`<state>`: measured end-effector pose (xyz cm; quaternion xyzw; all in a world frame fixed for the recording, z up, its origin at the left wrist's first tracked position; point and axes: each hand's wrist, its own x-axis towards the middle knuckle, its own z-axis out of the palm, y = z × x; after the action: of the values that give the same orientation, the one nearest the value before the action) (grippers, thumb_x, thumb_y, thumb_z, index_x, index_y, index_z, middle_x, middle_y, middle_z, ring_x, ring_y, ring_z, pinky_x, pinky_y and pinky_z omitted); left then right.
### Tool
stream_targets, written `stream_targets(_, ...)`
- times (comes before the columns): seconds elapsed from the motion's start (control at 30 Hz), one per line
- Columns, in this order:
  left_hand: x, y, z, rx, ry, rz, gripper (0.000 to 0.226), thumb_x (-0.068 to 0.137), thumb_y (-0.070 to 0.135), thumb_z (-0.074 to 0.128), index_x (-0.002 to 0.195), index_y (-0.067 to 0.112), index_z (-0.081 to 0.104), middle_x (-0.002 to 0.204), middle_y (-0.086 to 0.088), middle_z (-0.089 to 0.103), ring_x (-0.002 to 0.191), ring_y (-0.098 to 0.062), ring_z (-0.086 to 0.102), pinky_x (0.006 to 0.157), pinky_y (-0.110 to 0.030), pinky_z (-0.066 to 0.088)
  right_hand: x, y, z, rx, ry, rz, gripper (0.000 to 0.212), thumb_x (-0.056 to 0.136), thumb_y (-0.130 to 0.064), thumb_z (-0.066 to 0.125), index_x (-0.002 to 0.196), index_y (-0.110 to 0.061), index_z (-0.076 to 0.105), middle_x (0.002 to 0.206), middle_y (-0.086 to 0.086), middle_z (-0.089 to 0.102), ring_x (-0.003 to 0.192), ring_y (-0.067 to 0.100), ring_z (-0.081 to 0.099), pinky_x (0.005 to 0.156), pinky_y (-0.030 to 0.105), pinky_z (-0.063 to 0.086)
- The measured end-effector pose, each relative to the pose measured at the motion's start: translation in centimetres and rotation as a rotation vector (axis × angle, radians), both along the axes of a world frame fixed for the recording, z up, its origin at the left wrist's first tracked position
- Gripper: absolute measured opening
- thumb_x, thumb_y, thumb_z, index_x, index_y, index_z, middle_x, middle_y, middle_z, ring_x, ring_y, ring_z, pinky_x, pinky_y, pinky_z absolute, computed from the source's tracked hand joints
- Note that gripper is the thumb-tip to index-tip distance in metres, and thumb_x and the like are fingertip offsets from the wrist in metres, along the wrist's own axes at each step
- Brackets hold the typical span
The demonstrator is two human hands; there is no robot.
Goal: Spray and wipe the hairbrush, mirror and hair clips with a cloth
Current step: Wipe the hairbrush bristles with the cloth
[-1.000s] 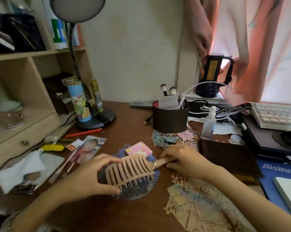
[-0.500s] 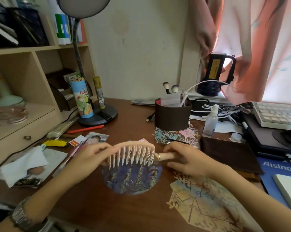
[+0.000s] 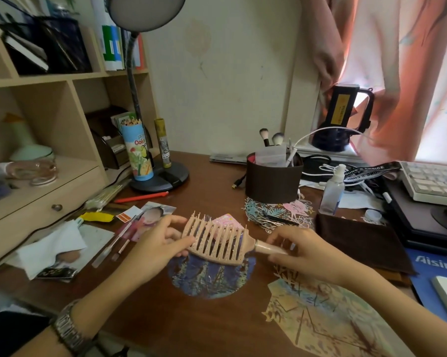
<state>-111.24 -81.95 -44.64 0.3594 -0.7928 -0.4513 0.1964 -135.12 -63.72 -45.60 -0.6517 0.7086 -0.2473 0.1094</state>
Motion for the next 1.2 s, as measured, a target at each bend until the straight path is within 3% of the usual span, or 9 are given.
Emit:
stream_targets(0.33,1.3,-0.4,-1.9,-0.086,0.008,0.012,0.028,0.086,0.025,0.066,0.111,0.032,0.055,0.086,0.004,0.070,0.075,-0.002,0.066,0.069,-0.022,0.053,1.7,0.2,0.0,0.125,-0.044,0.015,0.021,0.080,-0.042,0.071,0.095,-0.036,0.057,0.088,-0.014,0.061,0.084,0.003,0.054,0.074,0.019,0.045)
stream_targets(0.47,1.4,-0.4,-2.3,-0.108,0.028,0.014,0.028,0.088,0.025,0.064,0.113,0.031,0.055,0.087,0.005,0.068,0.076,0.004,0.064,0.066,-0.018,0.050,2.0,-0.1,0.4,0.131,-0.106,-0.006,0.016,0.080,-0.040,0.071,0.090,-0.039,0.060,0.086,-0.012,0.062,0.079,-0.002,0.054,0.069,0.014,0.043)
stream_targets(0.63,1.3,-0.7,-2.6,-0.131,0.030,0.014,0.025,0.089,0.028,0.061,0.110,0.038,0.052,0.094,0.008,0.067,0.082,0.009,0.061,0.066,-0.014,0.049,2.2,-0.8,0.8,0.213,-0.119,0.022,0.022,0.084,-0.034,0.068,0.105,-0.035,0.062,0.089,-0.012,0.063,0.080,-0.001,0.055,0.071,0.013,0.043)
stream_targets(0.77,1.0,-1.1,-2.5,-0.158,0.064,0.028,0.021,0.091,0.031,0.058,0.104,0.045,0.051,0.095,0.011,0.065,0.084,0.012,0.059,0.066,-0.015,0.049,2.7,-1.5,1.1,0.264,-0.205,0.050,0.023,0.084,-0.028,0.068,0.106,-0.031,0.062,0.083,-0.015,0.059,0.072,-0.004,0.053,0.069,0.014,0.043)
stream_targets(0.9,0.2,-2.1,-2.1,-0.169,0.118,0.060,0.020,0.092,0.031,0.055,0.112,0.035,0.055,0.097,0.012,0.065,0.085,0.007,0.061,0.066,-0.015,0.050,3.0,-2.4,1.0,0.270,-0.284,0.061,0.027,0.081,-0.029,0.071,0.105,-0.033,0.061,0.085,-0.011,0.063,0.073,-0.002,0.056,0.069,0.020,0.048)
stream_targets(0.97,-0.3,-2.9,-1.9,-0.185,0.146,0.078,0.022,0.092,0.032,0.055,0.114,0.032,0.057,0.100,0.013,0.065,0.089,0.001,0.061,0.072,-0.018,0.049,3.2,-3.1,0.7,0.251,-0.336,0.056,0.028,0.078,-0.029,0.074,0.102,-0.034,0.061,0.085,-0.009,0.064,0.073,0.005,0.059,0.072,0.032,0.051)
stream_targets(1.03,-1.0,-3.9,-1.5,-0.191,0.180,0.094,0.022,0.093,0.033,0.054,0.115,0.031,0.058,0.103,0.014,0.065,0.094,0.000,0.061,0.080,-0.022,0.050,3.6,-4.0,0.8,0.222,-0.373,0.037,0.028,0.077,-0.028,0.075,0.101,-0.031,0.061,0.083,-0.007,0.064,0.067,0.012,0.061,0.062,0.035,0.054)
stream_targets(1.1,-1.8,-4.9,-1.1,-0.186,0.212,0.104,0.023,0.094,0.033,0.053,0.116,0.031,0.058,0.104,0.016,0.065,0.096,0.001,0.060,0.085,-0.025,0.050,4.1,-5.1,1.1,0.193,-0.421,0.010,0.027,0.079,-0.022,0.074,0.102,-0.024,0.059,0.081,-0.003,0.063,0.056,0.011,0.060,0.048,0.026,0.050)
stream_targets(1.2,-2.8,-6.6,-0.6,-0.183,0.251,0.134,0.031,0.094,0.035,0.053,0.124,0.029,0.055,0.110,0.014,0.064,0.097,0.001,0.060,0.084,-0.026,0.051,4.8,-7.0,1.4,0.121,-0.469,-0.065,0.026,0.080,-0.018,0.073,0.101,-0.019,0.057,0.079,-0.003,0.061,0.053,0.010,0.059,0.042,0.021,0.047)
